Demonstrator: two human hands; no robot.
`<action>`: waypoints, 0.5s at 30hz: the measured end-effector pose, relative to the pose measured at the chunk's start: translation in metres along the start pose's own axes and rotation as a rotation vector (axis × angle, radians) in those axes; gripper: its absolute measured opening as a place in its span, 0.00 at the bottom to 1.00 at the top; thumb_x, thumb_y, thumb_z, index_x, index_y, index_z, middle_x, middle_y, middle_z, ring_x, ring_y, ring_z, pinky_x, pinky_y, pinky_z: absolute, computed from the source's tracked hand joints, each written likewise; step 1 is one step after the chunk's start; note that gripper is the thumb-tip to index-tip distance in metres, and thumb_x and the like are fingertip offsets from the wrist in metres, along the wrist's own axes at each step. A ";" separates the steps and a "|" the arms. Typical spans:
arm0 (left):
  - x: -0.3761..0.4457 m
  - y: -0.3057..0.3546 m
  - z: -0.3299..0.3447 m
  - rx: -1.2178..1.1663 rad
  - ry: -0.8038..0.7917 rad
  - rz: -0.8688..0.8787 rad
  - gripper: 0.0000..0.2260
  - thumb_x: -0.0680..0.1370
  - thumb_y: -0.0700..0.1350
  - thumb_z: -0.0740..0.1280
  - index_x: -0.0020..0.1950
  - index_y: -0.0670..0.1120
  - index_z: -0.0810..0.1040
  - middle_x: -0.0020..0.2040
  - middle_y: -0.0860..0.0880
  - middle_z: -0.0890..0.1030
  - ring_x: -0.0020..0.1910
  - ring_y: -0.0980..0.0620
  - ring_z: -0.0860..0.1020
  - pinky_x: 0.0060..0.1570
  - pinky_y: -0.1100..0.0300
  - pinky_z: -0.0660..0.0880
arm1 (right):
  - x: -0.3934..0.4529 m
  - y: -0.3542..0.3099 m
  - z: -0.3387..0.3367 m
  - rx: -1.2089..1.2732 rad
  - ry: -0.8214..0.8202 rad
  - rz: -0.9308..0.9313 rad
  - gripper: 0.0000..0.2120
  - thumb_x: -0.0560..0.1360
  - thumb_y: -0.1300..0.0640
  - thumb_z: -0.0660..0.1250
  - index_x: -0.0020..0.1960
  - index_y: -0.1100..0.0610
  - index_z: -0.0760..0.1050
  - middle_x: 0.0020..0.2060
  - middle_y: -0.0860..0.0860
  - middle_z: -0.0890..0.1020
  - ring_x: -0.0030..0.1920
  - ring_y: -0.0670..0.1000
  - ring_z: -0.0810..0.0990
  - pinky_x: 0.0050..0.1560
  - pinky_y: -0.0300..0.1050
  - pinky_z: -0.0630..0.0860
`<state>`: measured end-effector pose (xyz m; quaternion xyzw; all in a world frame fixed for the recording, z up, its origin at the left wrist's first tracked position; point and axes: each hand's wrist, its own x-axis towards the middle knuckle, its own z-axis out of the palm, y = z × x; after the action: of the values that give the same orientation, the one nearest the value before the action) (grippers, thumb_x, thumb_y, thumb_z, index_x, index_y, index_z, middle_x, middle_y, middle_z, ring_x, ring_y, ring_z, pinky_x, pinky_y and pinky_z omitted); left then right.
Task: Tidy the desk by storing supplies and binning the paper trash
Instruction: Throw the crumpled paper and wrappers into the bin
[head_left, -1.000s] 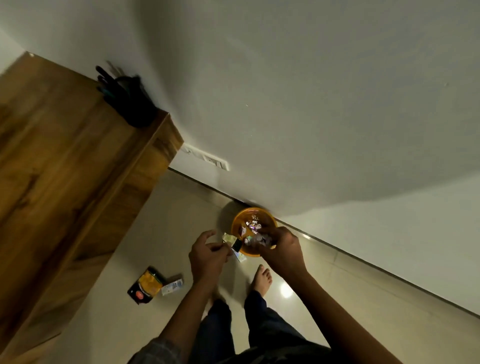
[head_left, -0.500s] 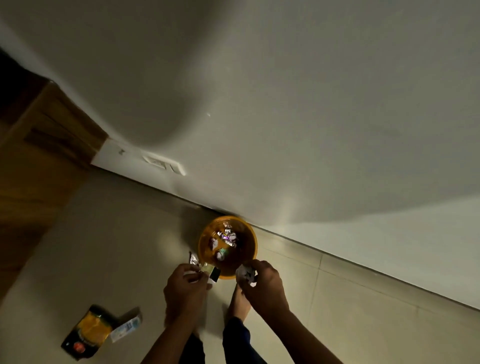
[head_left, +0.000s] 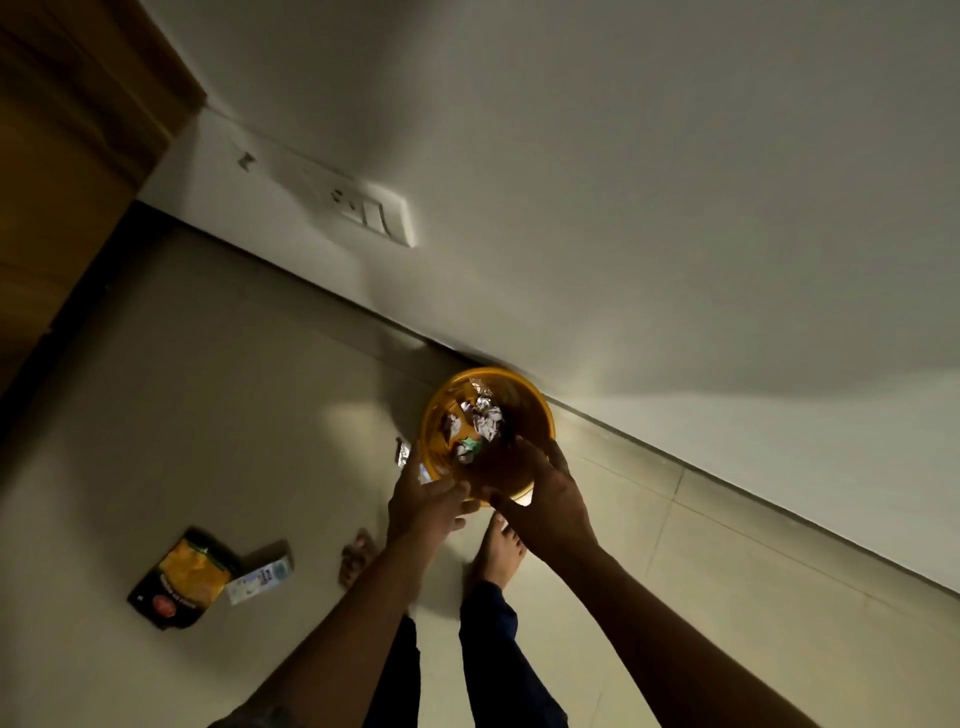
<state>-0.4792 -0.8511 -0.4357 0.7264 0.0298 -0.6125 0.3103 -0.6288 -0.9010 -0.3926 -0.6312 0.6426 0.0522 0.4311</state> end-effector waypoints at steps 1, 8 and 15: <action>0.000 -0.005 -0.007 -0.034 0.025 -0.032 0.44 0.74 0.31 0.75 0.82 0.57 0.59 0.66 0.37 0.80 0.48 0.40 0.87 0.47 0.47 0.83 | 0.000 0.004 0.007 0.002 0.005 0.011 0.38 0.73 0.43 0.75 0.78 0.47 0.63 0.80 0.52 0.61 0.73 0.58 0.71 0.65 0.51 0.76; -0.010 -0.084 -0.072 0.224 0.307 -0.072 0.55 0.60 0.54 0.82 0.83 0.58 0.56 0.75 0.45 0.73 0.71 0.41 0.75 0.68 0.40 0.75 | -0.024 0.005 0.048 -0.066 -0.090 -0.003 0.39 0.72 0.39 0.74 0.77 0.47 0.63 0.80 0.49 0.61 0.74 0.54 0.70 0.67 0.50 0.74; -0.069 -0.137 -0.088 -0.178 0.475 -0.144 0.52 0.58 0.49 0.88 0.79 0.54 0.68 0.66 0.46 0.82 0.61 0.45 0.83 0.62 0.44 0.80 | -0.061 -0.021 0.063 -0.104 -0.214 -0.126 0.39 0.71 0.45 0.77 0.77 0.47 0.64 0.79 0.48 0.61 0.66 0.51 0.77 0.64 0.51 0.77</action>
<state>-0.4771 -0.6749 -0.4248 0.8156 0.2072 -0.4403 0.3131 -0.5905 -0.8201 -0.3838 -0.6826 0.5485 0.1250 0.4663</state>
